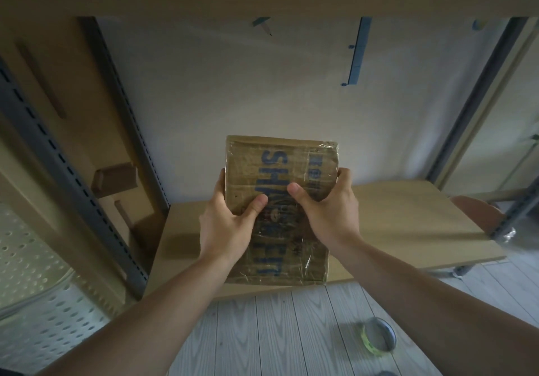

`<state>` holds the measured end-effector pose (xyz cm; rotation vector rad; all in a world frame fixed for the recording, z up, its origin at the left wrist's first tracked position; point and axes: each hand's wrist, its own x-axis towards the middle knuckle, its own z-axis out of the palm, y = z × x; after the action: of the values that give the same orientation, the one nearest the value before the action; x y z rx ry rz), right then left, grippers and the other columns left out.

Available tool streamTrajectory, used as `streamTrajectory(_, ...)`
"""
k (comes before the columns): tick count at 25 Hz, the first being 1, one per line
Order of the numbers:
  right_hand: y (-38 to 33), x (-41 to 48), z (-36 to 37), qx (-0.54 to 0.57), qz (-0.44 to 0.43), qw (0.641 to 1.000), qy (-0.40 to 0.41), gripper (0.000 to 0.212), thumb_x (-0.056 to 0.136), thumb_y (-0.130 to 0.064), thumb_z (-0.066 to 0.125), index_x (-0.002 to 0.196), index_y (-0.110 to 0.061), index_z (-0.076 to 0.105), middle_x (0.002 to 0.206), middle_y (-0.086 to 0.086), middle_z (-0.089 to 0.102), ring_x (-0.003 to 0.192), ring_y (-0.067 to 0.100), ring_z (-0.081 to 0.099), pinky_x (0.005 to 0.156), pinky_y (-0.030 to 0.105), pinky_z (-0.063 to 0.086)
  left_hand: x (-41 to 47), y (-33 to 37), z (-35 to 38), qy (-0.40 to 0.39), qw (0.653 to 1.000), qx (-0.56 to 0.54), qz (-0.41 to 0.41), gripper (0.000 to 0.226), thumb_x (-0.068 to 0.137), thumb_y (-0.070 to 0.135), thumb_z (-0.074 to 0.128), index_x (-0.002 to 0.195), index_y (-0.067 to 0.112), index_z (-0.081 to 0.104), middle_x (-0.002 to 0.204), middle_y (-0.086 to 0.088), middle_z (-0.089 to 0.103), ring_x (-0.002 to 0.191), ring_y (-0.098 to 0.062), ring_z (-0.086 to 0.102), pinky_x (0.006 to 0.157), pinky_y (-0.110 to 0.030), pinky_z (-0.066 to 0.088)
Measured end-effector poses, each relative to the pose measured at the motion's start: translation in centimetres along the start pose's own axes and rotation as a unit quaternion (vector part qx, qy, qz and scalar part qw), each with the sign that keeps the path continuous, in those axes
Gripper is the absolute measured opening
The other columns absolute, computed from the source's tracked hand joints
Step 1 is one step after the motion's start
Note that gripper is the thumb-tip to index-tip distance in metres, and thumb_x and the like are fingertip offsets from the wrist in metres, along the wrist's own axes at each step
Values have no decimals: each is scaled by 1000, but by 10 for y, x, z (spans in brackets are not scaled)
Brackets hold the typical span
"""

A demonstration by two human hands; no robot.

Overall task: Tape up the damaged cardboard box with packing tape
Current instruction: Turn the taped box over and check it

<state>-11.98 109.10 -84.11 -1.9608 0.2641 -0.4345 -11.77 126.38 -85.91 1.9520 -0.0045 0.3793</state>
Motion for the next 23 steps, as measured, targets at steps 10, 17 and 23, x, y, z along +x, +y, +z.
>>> streamTrajectory(10,2,12,-30,266,234,923,-150,24,96,-40,59,106,-20,67,91,2,71,91,22,65,96,56,49,1,-3,-15,-140,952,-231,-145,105,57,105,41,146,49,44,151,7,51,141,-23,45,116,-63,30)
streamTrajectory(17,19,8,-47,163,117,946,-254,45,86,-16,74,124,-23,52,112,6,70,95,23,71,70,48,61,1,-4,-31,-156,965,-174,-115,75,68,47,84,136,32,54,116,7,75,112,-16,69,103,-50,52)
streamTrajectory(23,28,16,-45,352,313,861,-192,51,90,-59,57,122,-19,66,111,11,75,104,32,70,82,49,56,3,-7,-21,-264,961,-22,84,102,84,54,74,158,49,4,160,12,34,142,-5,42,116,-40,41)
